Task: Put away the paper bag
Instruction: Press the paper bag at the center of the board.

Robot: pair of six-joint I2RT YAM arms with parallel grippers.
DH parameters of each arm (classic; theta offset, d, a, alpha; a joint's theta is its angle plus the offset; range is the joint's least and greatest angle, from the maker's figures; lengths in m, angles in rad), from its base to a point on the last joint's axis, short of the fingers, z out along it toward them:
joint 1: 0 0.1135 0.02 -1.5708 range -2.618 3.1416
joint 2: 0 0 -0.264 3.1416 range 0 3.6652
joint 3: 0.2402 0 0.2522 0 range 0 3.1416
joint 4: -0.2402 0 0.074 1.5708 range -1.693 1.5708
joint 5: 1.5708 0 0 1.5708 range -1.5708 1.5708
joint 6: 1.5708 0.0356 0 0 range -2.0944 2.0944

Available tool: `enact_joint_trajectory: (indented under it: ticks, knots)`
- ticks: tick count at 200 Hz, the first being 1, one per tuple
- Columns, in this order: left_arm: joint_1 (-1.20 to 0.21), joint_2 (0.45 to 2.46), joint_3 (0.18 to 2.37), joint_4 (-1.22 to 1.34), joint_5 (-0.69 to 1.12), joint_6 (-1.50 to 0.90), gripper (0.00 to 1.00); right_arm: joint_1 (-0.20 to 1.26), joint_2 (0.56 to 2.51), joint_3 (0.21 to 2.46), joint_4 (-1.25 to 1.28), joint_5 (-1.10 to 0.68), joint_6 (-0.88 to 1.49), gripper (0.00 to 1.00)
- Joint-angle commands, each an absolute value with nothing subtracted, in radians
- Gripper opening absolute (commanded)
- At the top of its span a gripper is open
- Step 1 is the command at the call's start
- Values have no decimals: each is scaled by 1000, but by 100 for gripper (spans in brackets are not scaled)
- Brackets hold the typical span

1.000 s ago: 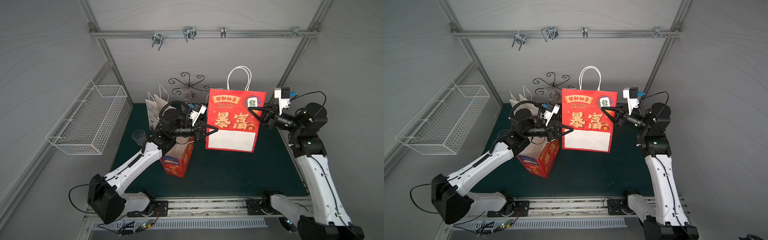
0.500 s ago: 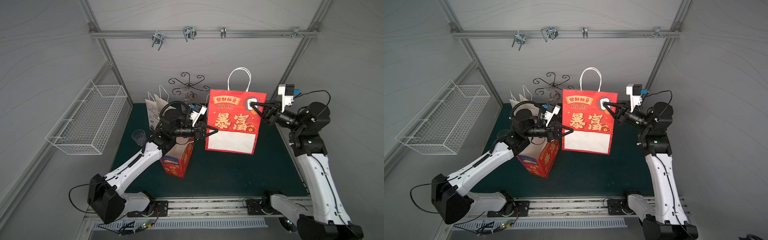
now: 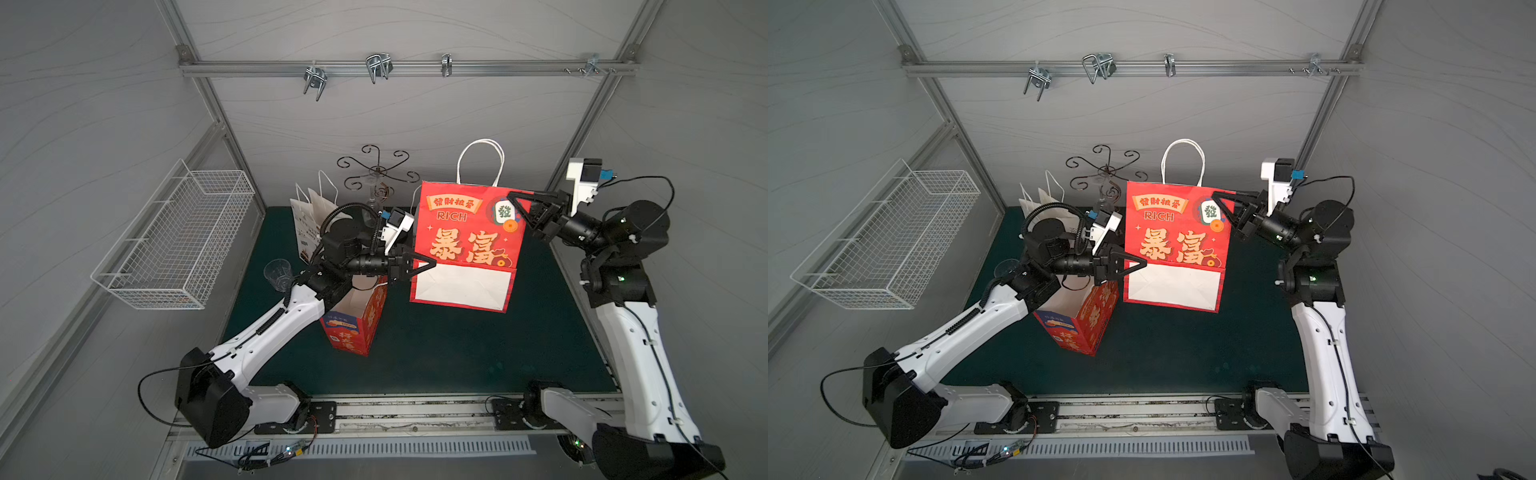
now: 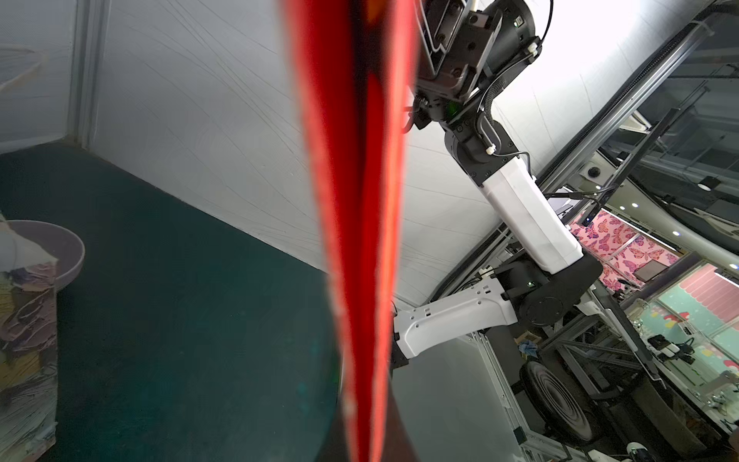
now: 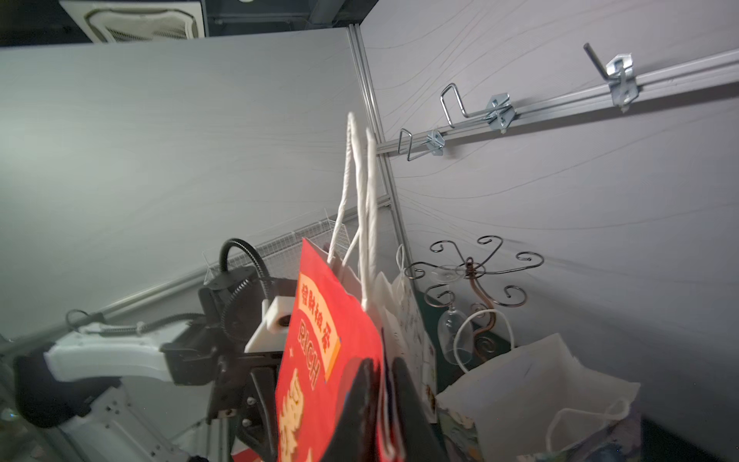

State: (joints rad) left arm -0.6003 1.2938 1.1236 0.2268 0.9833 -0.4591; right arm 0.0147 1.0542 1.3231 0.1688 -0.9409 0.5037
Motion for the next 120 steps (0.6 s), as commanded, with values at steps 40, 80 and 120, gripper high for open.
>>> enact_joint_trajectory:
  ticks: [40,80,120]
  knots:
    - [-604,1287,1127,243,1005,-433,0,0,1064,1356,295,-940,557,11]
    - [-604,1279,1153,270,943,-393,0,-29,997,1343,68,-868,399,77]
    - [-603,1258,1172,318,869,-344,0,-42,805,1191,-298,-798,156,93]
